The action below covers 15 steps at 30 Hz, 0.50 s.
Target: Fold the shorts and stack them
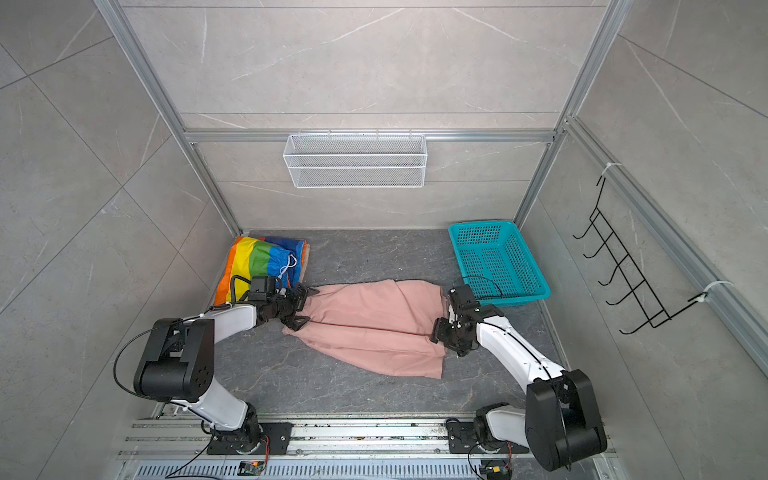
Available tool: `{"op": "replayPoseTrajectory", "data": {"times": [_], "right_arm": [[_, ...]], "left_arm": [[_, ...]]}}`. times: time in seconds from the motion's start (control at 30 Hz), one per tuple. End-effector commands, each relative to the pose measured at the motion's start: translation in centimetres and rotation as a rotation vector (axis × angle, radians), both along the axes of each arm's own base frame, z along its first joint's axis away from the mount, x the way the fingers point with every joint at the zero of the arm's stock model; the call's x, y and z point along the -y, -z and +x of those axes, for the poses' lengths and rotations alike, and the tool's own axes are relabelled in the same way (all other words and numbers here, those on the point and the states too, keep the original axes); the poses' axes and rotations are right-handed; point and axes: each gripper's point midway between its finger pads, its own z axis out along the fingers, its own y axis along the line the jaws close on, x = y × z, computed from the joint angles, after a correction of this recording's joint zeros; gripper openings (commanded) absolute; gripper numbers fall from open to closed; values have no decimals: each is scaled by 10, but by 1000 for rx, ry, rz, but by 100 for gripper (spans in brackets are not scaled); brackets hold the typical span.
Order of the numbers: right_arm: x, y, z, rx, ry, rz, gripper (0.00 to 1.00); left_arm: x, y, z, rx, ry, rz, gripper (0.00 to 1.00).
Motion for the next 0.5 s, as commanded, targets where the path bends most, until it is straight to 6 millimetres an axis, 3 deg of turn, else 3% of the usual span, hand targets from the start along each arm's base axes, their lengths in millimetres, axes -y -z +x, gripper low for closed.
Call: {"op": "replayPoseTrajectory", "data": {"times": [0.0,0.23,0.37,0.47], "right_arm": [[-19,0,11,34,8,91,62],[-26,8,31,45,25,108,4],[-23,-4,66,85,24,63,0],[-21,-26,107,135,27,23,0]], "left_arm": [[-6,11,-11,-32,-11,29,99],[-6,12,-14,-33,-23,12,99],[-6,11,-15,-28,-50,-10,99],[-5,6,-11,-13,-88,-46,99]]}}
